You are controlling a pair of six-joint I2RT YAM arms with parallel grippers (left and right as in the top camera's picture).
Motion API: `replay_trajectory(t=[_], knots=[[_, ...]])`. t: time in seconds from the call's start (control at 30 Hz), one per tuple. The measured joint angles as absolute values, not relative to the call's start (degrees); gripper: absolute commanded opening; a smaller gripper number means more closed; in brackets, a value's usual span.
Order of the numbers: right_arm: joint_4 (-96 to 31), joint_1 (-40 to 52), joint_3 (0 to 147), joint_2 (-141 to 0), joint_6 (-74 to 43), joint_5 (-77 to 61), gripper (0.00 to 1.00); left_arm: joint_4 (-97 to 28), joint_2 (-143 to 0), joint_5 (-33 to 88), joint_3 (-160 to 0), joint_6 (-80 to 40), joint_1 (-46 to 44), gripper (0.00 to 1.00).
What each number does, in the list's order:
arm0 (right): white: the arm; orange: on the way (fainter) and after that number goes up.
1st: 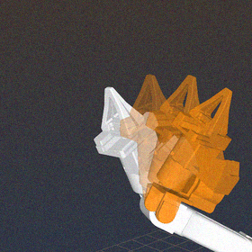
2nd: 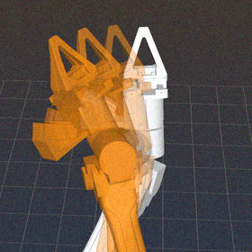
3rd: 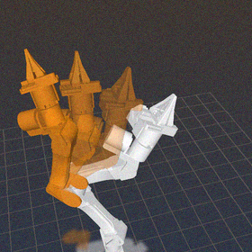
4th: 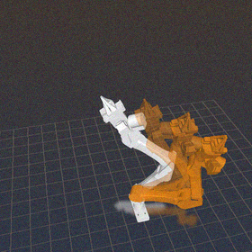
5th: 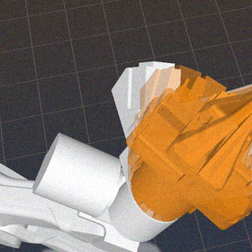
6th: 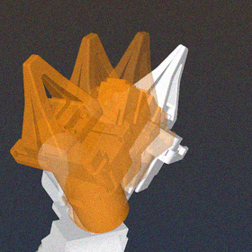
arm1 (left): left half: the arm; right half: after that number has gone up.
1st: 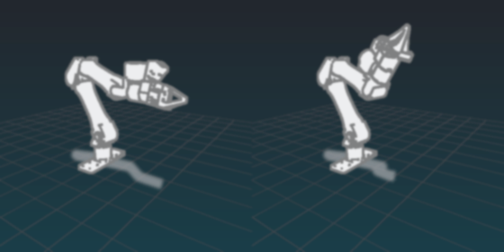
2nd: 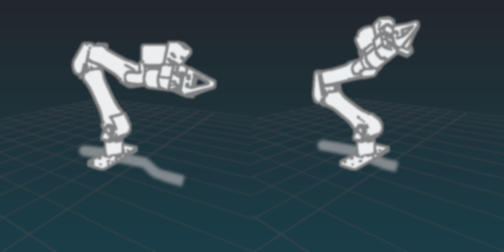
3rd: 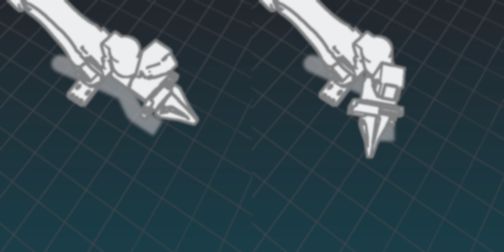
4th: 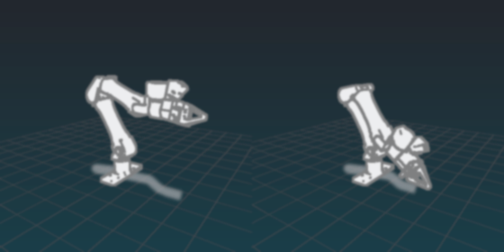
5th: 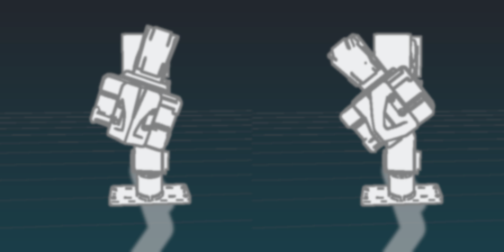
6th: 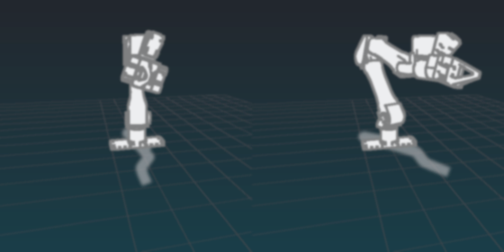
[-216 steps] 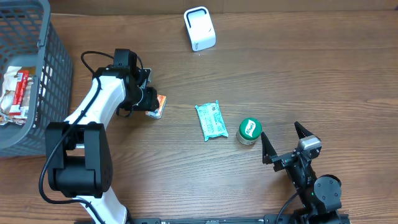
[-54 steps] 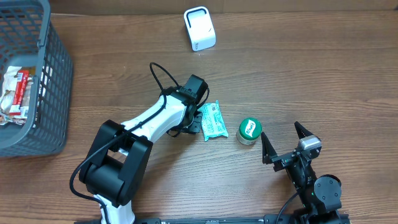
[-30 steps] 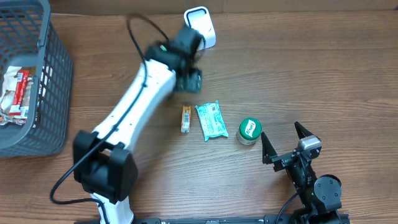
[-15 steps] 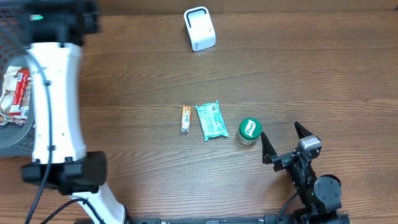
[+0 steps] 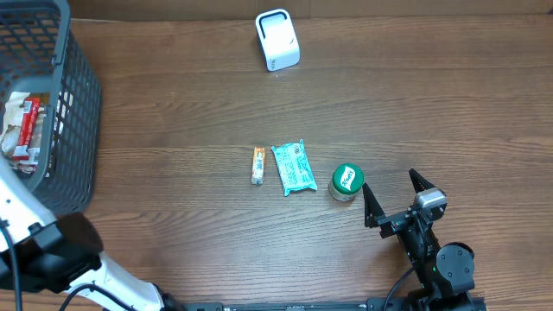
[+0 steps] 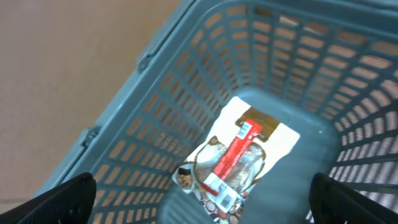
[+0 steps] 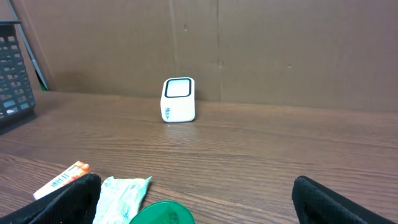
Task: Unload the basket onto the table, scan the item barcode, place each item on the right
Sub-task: 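Reach the left gripper into the grey basket toward the snacks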
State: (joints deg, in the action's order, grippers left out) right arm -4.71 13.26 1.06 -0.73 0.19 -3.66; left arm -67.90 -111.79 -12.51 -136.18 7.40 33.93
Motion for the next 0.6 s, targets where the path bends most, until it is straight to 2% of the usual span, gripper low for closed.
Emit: replay_trajectory(t=[0.17,0.6], knots=[[-4.73,13.26,1.06,-0.73,0.16,-3.66,1.0,-68.82,-117.99,-8.51,-136.53,10.52,37.54,0.99],[-4.73,13.26,1.06,-0.73,0.19,-3.64,1.0,-69.38,-136.86,-5.72,-136.49,19.27,37.5,1.0]])
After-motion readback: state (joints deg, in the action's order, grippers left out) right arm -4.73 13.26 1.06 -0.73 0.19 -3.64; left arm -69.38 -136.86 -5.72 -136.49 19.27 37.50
